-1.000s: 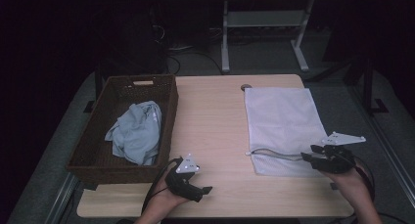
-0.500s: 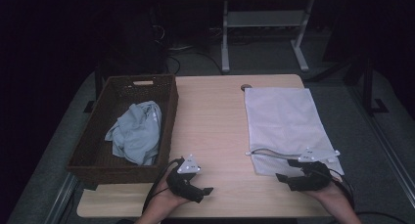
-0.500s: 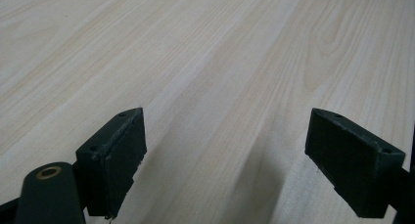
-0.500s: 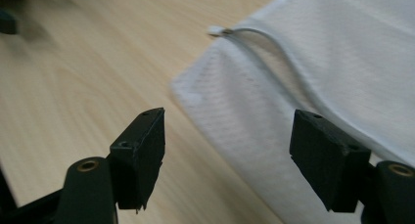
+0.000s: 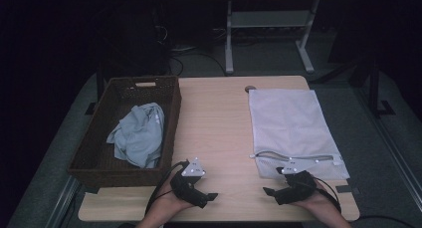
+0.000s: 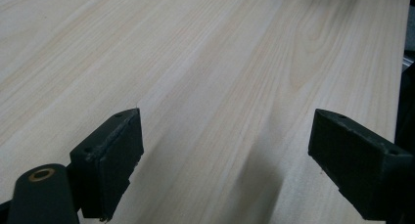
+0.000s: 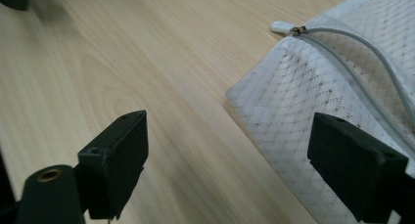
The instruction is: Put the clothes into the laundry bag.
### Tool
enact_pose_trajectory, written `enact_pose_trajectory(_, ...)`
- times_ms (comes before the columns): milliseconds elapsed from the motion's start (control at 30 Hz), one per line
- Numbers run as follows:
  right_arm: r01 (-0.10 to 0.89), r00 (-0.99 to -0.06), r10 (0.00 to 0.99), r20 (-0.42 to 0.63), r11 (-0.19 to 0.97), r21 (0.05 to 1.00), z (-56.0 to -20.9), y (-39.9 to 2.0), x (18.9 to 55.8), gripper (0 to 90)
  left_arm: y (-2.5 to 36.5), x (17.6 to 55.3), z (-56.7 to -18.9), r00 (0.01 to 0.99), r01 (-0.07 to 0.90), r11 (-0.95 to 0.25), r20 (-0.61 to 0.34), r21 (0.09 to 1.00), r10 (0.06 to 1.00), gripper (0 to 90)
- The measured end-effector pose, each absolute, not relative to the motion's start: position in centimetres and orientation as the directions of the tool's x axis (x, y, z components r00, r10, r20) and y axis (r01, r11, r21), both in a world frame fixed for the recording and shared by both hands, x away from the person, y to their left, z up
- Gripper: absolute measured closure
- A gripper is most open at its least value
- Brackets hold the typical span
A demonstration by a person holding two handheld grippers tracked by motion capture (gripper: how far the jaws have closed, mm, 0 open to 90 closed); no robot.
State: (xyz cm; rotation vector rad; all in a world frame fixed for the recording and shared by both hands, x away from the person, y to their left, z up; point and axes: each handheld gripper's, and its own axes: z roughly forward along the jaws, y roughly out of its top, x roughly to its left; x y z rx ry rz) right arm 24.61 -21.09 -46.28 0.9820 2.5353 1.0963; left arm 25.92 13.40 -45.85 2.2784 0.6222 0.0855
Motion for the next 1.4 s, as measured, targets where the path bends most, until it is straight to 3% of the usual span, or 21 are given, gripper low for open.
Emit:
enact_pose_trajectory(567,0.476,-0.742,0.669,0.032,0.493,0.728,-46.4,-21.3,24.7,12.8,12.9,26.5,-42.1,0.897,0.392,-0.601,-0.143,0.696,0.419,12.0)
enact_pose_trajectory(1400,0.477,-0.73,0.683,0.029,0.479,0.737,-46.3,-21.7,24.9,12.8,15.3,30.6,-34.6,0.889,0.343,-0.613,-0.035,0.711,0.457,12.4)
